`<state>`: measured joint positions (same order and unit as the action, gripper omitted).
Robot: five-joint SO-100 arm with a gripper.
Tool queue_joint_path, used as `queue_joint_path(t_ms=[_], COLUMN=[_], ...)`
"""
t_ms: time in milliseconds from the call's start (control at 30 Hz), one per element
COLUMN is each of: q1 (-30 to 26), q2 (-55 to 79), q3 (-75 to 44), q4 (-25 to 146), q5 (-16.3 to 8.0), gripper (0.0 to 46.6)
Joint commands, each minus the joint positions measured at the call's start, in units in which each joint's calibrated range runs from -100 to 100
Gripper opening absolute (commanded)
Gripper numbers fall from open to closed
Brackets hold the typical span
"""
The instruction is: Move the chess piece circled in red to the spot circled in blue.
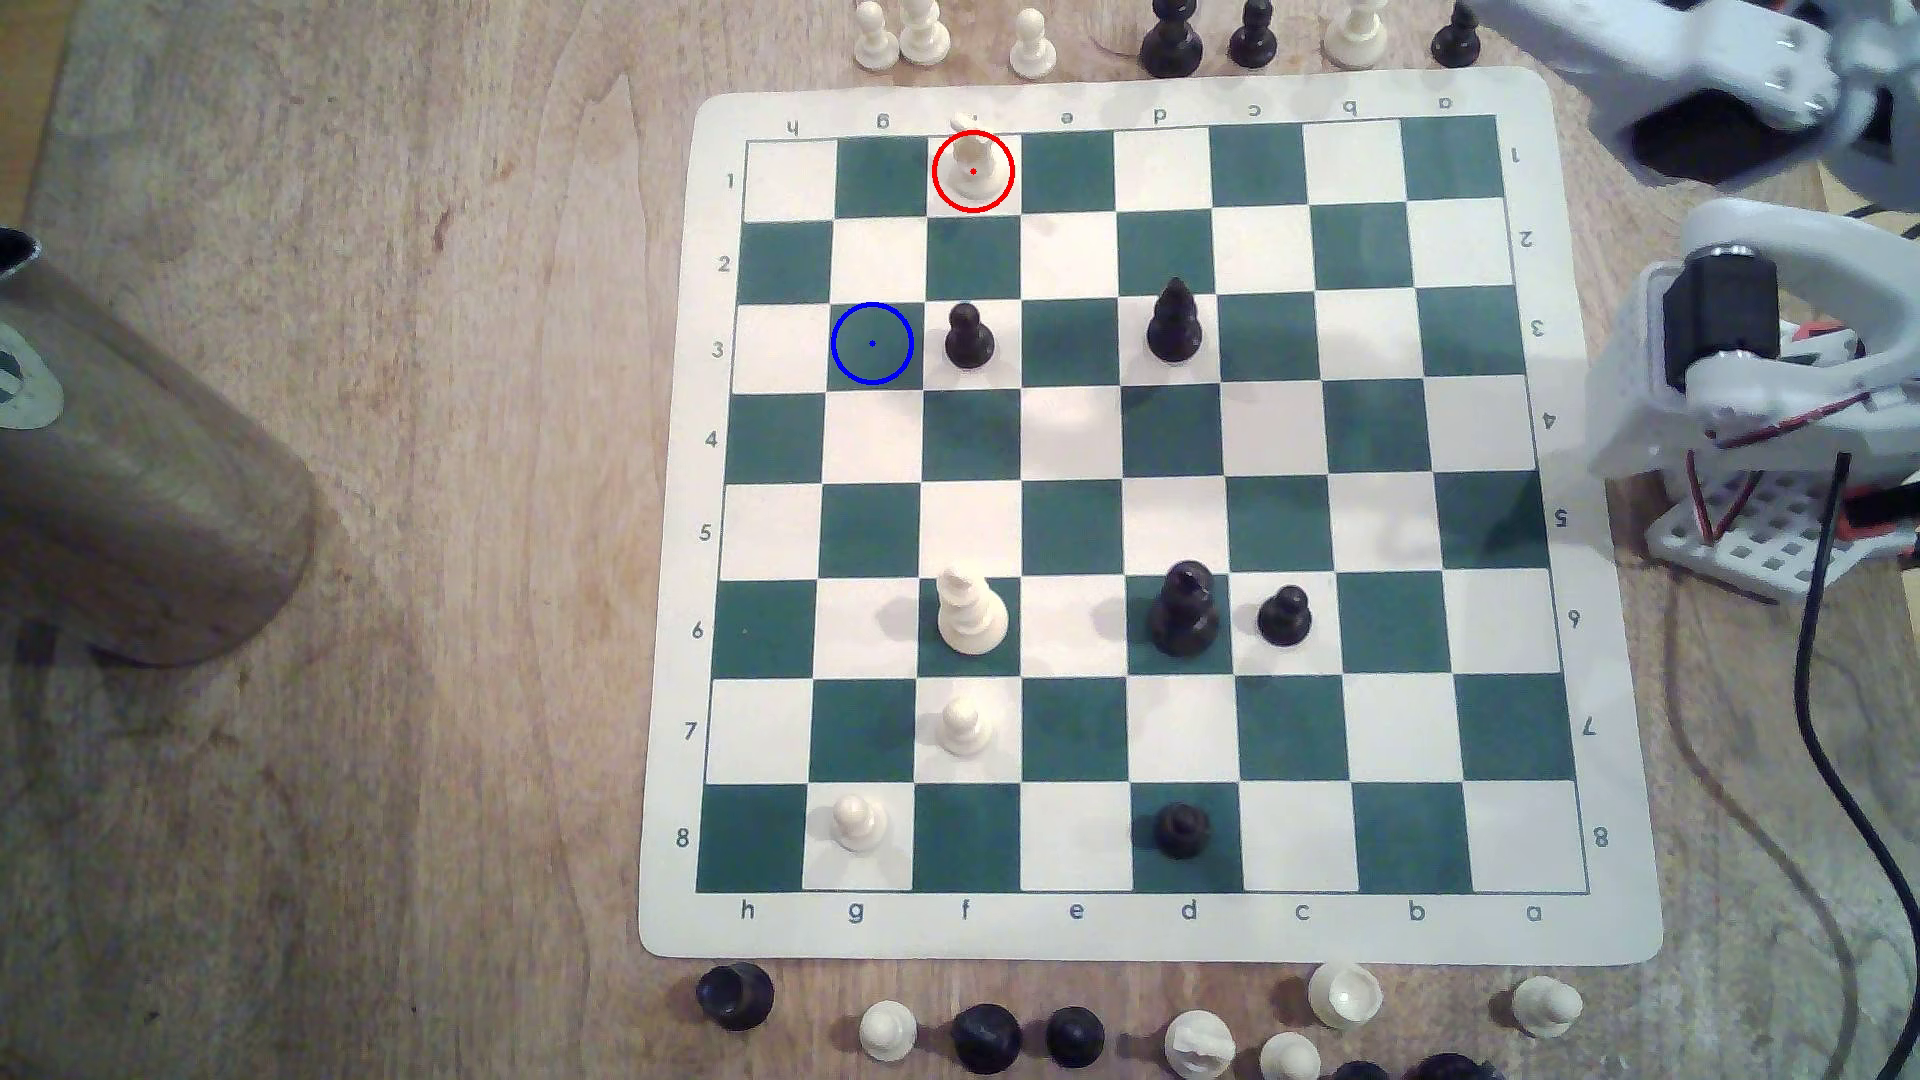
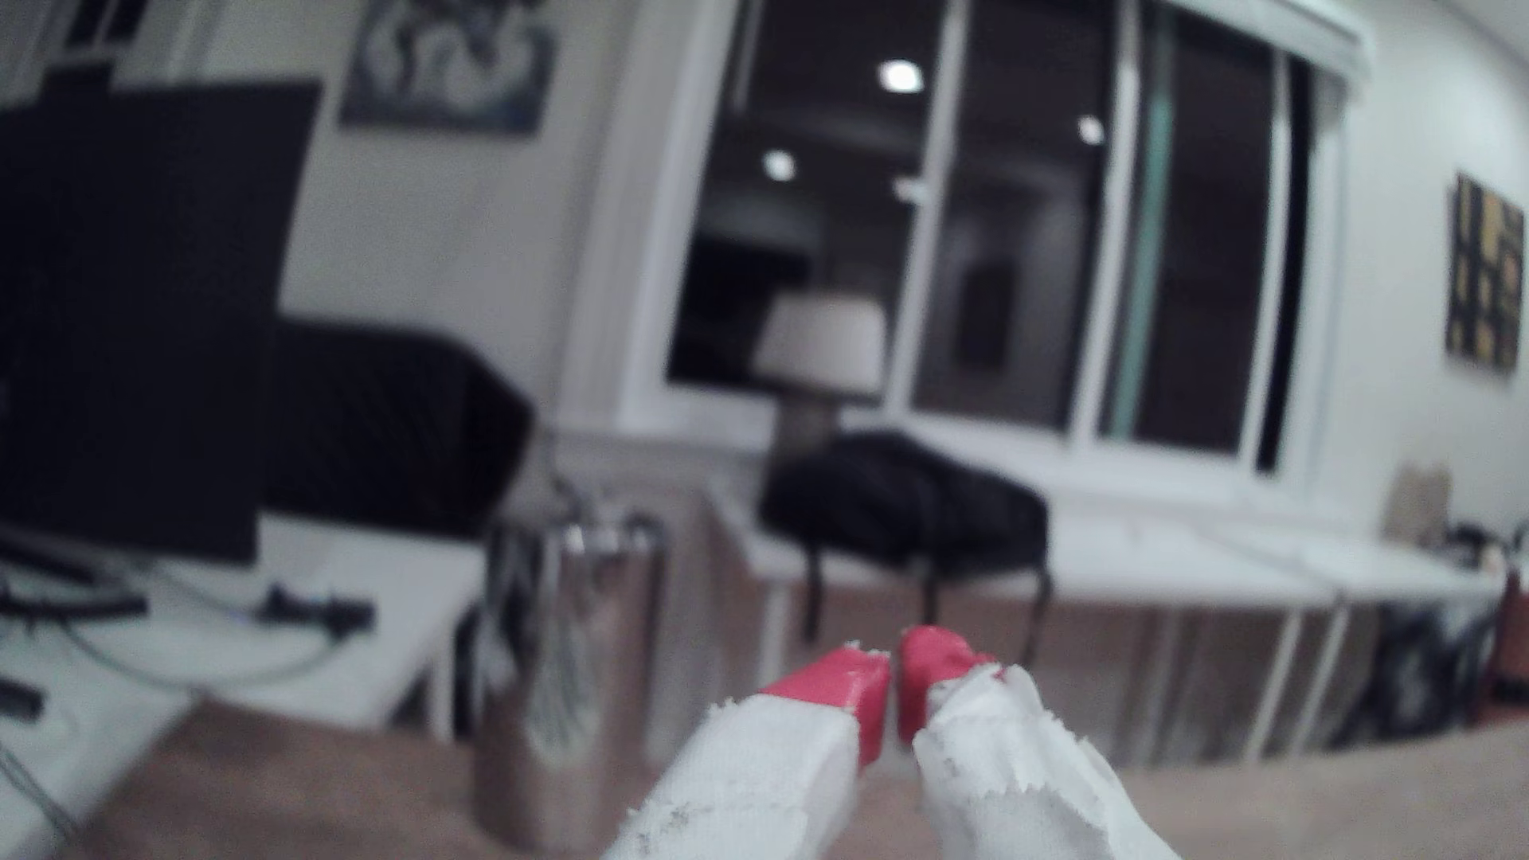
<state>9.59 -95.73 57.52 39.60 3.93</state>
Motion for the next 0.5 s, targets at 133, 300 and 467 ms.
queue_joint_path(t_ms=[133,300,467], q1=[4.14,5.31,6.17], q2=[2.94,11.18,24.76], q3=[-2.49,-2.85,-8.75], q4=[18.22,23.05,24.53], q5=[-2.0,-2.98,-6.25], gripper=[5.8,10.9,16.6])
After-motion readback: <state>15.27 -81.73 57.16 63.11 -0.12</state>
